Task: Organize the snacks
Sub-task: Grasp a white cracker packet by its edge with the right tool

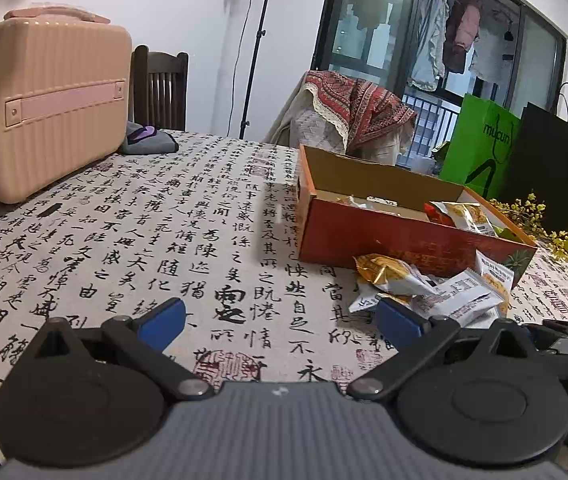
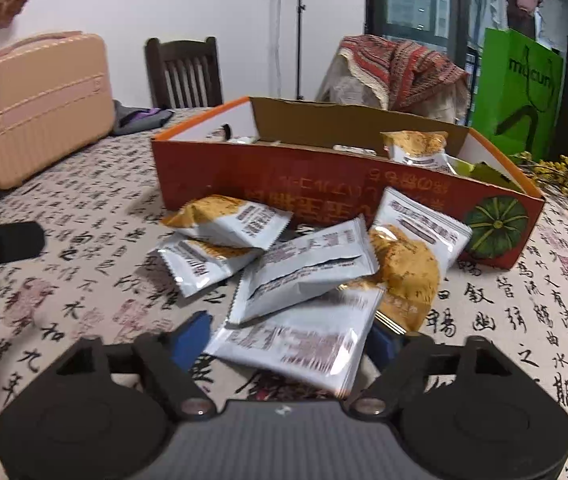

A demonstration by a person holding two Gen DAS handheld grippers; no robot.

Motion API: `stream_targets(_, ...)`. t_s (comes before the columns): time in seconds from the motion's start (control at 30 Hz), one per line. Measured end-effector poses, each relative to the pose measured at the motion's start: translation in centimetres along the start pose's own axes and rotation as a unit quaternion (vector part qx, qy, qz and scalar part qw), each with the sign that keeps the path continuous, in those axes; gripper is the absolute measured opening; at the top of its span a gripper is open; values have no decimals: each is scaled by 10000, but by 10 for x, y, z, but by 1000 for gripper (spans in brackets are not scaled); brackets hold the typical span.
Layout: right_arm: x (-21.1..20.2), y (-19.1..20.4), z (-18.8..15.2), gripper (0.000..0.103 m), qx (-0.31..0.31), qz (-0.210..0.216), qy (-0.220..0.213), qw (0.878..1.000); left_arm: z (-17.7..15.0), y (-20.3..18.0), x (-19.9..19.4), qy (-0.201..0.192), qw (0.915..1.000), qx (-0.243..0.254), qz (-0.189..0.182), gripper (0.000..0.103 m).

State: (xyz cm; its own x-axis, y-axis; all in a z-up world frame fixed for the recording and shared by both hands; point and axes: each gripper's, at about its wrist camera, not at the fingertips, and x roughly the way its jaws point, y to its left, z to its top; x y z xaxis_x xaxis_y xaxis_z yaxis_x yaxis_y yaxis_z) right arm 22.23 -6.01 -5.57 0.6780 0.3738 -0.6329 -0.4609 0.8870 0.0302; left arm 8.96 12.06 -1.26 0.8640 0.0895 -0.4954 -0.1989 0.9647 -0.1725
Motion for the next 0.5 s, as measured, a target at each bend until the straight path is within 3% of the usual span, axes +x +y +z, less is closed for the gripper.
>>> stream_targets(0.07, -4, 1, -1, 54, -49, 134, -43, 9999, 0, -1, 1, 24, 10000, -15, 0, 103)
stream_targets(0.13, -9, 1, -3, 29, -71, 207, -78, 9997, -1, -1, 1, 44, 10000, -21, 29, 103)
stream_targets(0.23, -12, -2, -5, 12, 33, 266, -124, 9996, -1, -1, -2, 36, 10000, -31, 70, 103)
stream_targets(0.5, -23, -20, -9, 7, 284, 214, -284, 9990, 1, -8, -8, 32, 9999, 17, 146, 103)
